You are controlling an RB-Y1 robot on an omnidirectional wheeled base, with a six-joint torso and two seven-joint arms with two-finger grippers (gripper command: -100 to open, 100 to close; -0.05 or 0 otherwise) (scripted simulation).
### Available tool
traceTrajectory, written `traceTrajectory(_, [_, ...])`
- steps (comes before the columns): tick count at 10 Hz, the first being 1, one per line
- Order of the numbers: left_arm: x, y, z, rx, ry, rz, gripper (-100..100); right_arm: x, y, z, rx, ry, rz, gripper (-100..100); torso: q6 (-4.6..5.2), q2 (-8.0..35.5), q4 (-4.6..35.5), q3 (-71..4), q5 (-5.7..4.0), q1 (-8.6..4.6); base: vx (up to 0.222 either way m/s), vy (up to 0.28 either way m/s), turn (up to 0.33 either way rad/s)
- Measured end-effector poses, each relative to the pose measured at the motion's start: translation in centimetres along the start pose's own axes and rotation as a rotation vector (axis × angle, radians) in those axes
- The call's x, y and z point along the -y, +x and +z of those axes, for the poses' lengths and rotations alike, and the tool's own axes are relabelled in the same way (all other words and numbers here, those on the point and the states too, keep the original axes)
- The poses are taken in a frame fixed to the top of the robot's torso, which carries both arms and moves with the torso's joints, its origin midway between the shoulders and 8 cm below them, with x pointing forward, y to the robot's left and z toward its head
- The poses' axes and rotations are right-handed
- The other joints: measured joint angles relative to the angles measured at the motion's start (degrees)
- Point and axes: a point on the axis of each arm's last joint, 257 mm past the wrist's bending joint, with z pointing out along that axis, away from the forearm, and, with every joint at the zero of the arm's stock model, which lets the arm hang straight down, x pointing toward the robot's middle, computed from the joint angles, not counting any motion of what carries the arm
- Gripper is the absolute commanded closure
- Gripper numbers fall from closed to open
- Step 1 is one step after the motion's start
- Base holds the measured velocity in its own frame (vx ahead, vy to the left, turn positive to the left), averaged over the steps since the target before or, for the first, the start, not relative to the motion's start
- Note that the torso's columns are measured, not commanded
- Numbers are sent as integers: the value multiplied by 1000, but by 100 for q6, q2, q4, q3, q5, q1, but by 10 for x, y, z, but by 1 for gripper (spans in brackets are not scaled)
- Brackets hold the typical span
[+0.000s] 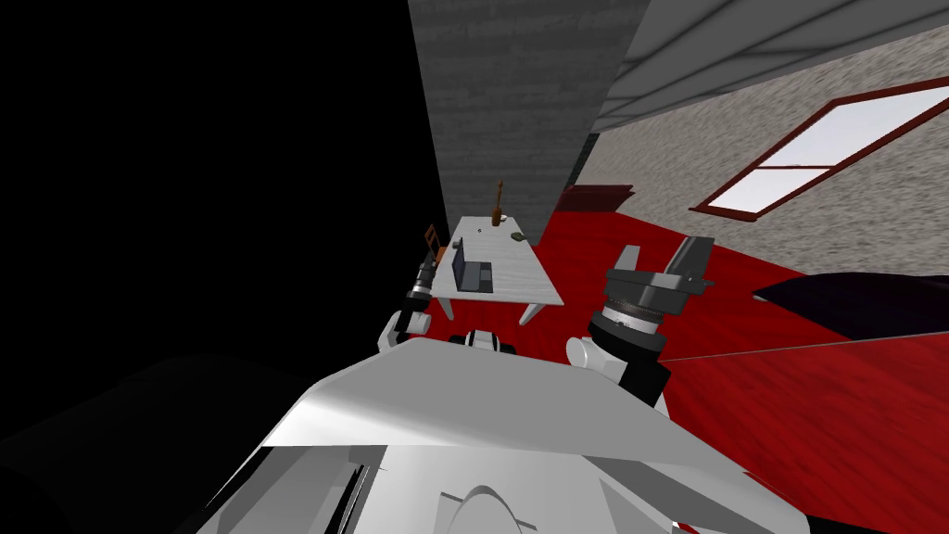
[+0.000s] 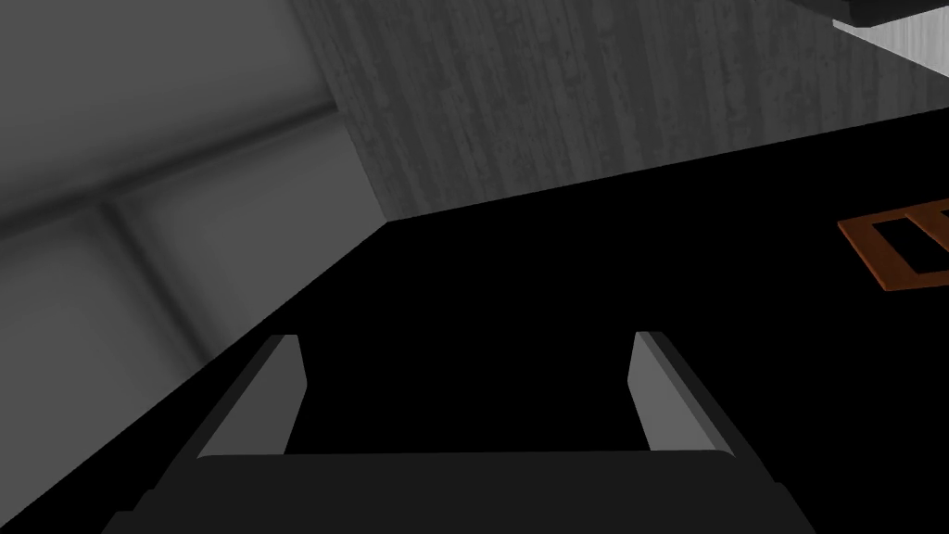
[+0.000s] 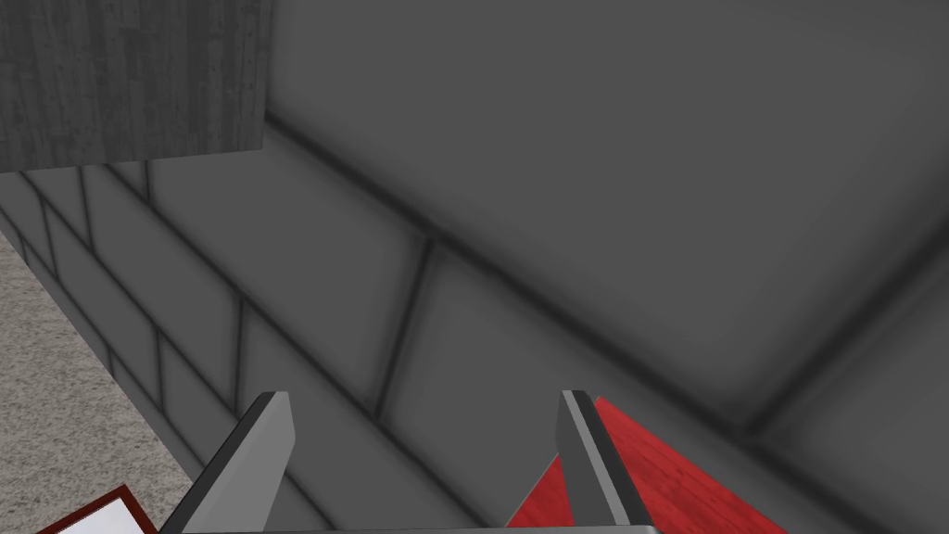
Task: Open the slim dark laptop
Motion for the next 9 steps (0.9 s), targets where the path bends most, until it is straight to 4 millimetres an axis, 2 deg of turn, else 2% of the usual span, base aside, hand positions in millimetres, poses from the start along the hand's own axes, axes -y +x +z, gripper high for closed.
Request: traceTrajectory(9, [-92, 11, -6, -51, -228, 83, -100, 0, 0, 0, 0, 0, 0, 0, 0, 2, 1, 1, 0, -3, 31, -53, -6])
